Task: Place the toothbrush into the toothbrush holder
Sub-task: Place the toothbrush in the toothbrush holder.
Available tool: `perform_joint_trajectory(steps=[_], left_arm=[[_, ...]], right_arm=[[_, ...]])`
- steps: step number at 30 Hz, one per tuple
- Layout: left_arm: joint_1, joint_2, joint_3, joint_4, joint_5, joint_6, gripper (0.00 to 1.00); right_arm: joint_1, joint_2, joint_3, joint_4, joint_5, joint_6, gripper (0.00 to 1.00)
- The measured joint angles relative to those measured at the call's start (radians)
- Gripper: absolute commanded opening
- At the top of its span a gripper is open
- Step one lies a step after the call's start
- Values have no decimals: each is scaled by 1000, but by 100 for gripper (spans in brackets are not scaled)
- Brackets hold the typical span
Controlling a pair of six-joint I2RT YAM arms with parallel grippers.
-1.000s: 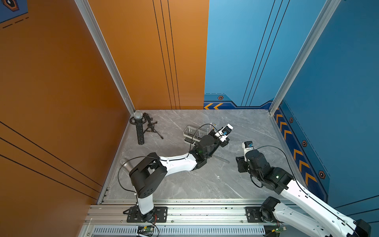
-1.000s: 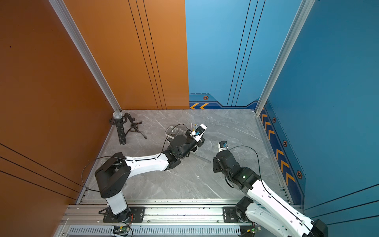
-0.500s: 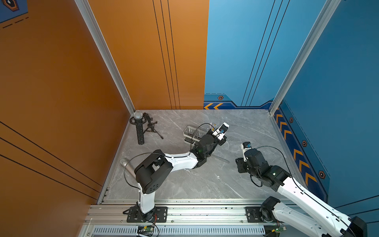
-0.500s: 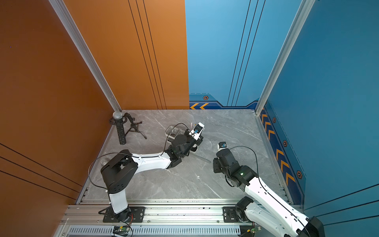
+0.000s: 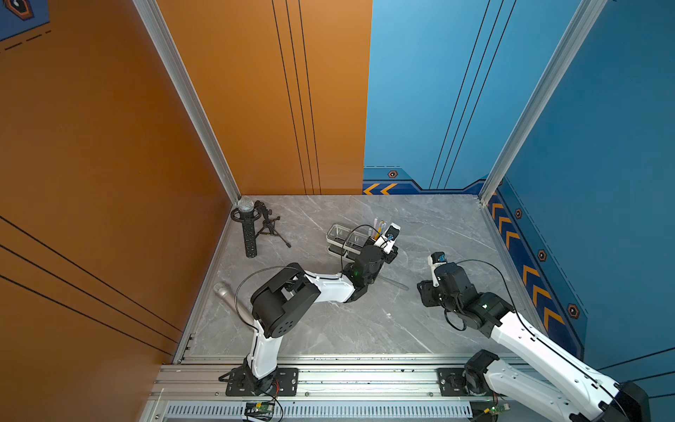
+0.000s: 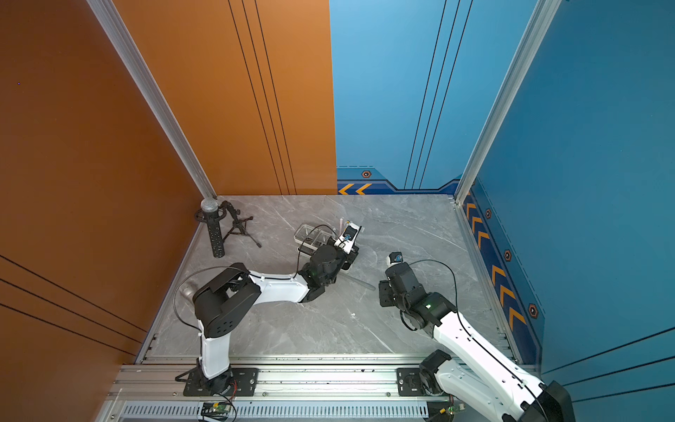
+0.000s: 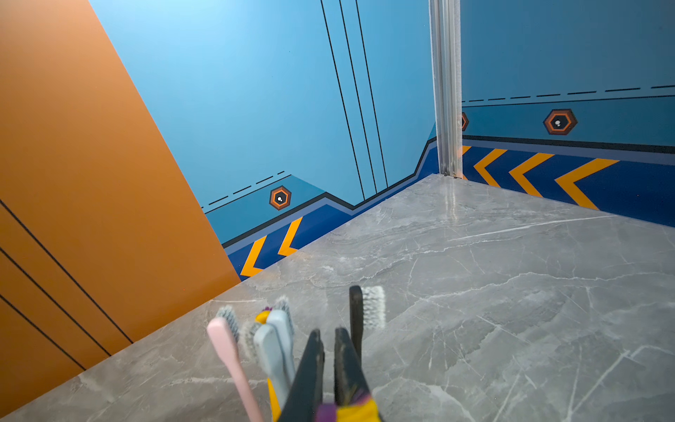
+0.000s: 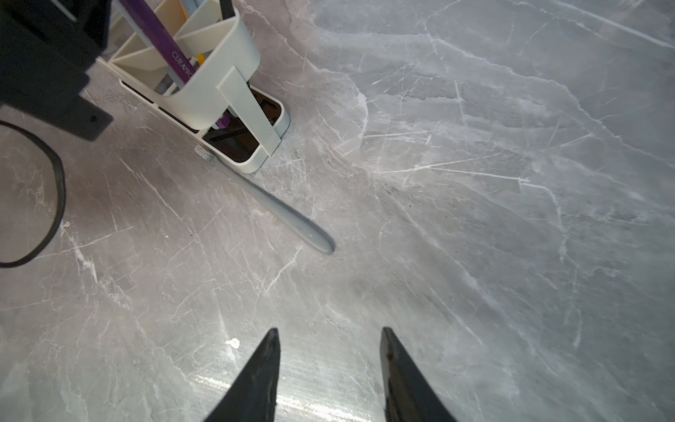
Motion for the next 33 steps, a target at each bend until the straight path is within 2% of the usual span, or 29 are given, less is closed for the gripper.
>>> perform_joint_trajectory(steps=[6, 10, 14, 17, 25, 33], left_arm=[[3, 15, -11, 12, -11, -39, 0], [6, 21, -11, 20, -17, -61, 0], [6, 33, -12, 29, -25, -71, 21], [6, 38, -12, 32, -31, -85, 30], [5, 41, -13, 39, -47, -81, 48], [-4, 26, -26, 44, -51, -56, 58]], right_arm=[[-5, 25, 0, 19, -35, -8, 51], [-12, 40, 0, 27, -58, -24, 56], [-21, 85, 0, 32, -122, -55, 57], [-26, 130, 0, 41, -171, -74, 57], [-34, 192, 0, 62, -243, -100, 57], [-46, 255, 0, 99, -269, -105, 57]])
